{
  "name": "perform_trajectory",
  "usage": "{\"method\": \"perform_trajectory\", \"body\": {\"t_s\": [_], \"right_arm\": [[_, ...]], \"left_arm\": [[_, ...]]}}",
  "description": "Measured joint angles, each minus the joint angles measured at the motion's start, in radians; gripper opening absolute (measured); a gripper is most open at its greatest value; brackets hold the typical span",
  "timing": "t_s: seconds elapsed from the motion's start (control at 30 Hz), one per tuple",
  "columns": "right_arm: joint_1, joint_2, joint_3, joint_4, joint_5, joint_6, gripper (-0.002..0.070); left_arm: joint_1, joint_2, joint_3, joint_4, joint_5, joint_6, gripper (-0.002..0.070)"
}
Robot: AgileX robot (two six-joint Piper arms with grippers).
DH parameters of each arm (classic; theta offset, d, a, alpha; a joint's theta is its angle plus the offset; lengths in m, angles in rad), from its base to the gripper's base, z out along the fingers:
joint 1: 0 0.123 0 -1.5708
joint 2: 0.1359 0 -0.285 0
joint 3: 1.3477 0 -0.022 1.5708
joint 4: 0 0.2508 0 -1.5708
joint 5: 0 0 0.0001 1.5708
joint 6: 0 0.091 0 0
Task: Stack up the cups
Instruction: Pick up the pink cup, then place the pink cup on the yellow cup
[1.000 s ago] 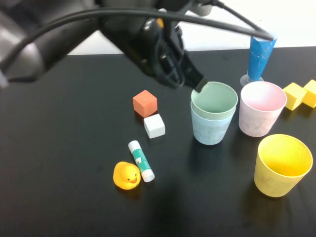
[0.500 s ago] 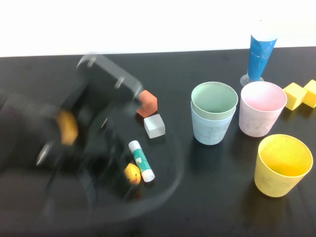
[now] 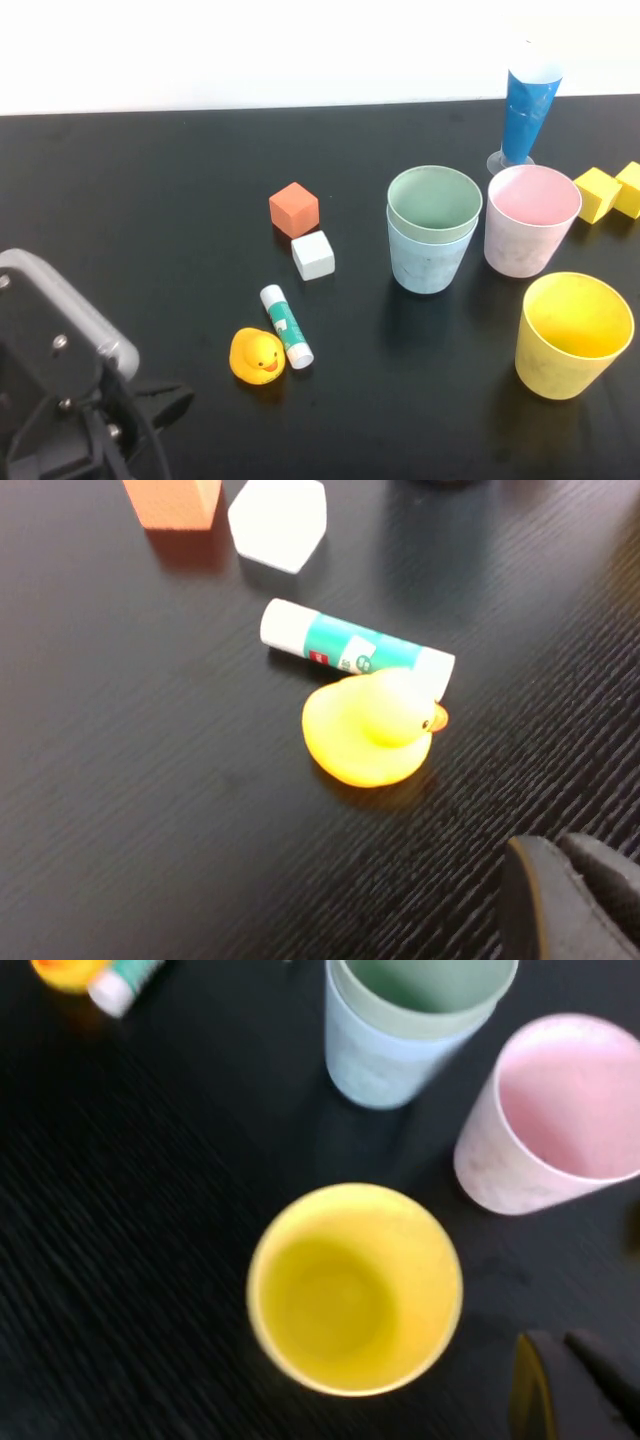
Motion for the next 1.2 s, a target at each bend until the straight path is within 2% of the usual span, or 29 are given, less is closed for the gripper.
{"method": "perform_trajectory", "body": {"t_s": [0.07, 0.17, 0.33, 0.4, 0.5, 0.63, 0.7, 0.77, 0.87, 0.9, 0.97, 1.03, 1.2], "right_arm": [[0.034, 0.071, -0.079, -0.068, 0.032, 0.057, 0.0008], [0.056, 0.187, -0.179, -0.146, 0.050, 0.151, 0.0080], [0.060, 0.385, -0.328, -0.168, 0.054, 0.249, 0.0317], [0.060, 0.462, -0.383, -0.168, 0.066, 0.255, 0.0379], [0.060, 0.559, -0.443, -0.166, 0.090, 0.258, 0.0419], [0.060, 0.662, -0.480, -0.166, 0.096, 0.260, 0.0431], [0.060, 0.697, -0.482, -0.166, 0.096, 0.260, 0.0429], [0.060, 0.727, -0.482, -0.166, 0.096, 0.260, 0.0392], [0.060, 0.746, -0.482, -0.166, 0.096, 0.260, 0.0228], [0.060, 0.746, -0.484, -0.166, 0.096, 0.260, 0.0139], [0.060, 0.741, -0.491, -0.166, 0.096, 0.257, 0.0063], [0.062, 0.716, -0.505, -0.168, 0.096, 0.244, 0.0029], [0.062, 0.550, -0.517, -0.183, 0.097, 0.230, 0.0018]], "left_arm": [[0.000, -0.014, 0.007, 0.004, -0.002, 0.000, 0.0002], [0.000, -0.020, 0.007, 0.008, 0.002, 0.000, 0.0002], [0.000, -0.020, 0.007, 0.010, 0.007, 0.000, 0.0002], [0.000, -0.020, 0.007, 0.012, 0.008, 0.000, 0.0002], [0.000, -0.020, 0.007, 0.014, 0.009, 0.000, 0.0002], [0.000, -0.020, 0.007, 0.018, 0.009, 0.000, 0.0002], [0.000, -0.020, 0.007, 0.018, 0.009, 0.000, 0.0002], [0.000, -0.020, 0.007, 0.018, 0.009, 0.000, 0.0002], [0.000, -0.020, 0.007, 0.025, 0.009, 0.000, 0.0002], [0.000, -0.020, 0.007, 0.025, 0.009, 0.000, 0.0002], [0.000, -0.020, 0.007, 0.026, 0.009, 0.000, 0.0002], [0.000, -0.020, 0.007, 0.026, 0.009, 0.000, 0.0002], [0.000, -0.020, 0.007, 0.026, 0.009, 0.000, 0.0002]]}}
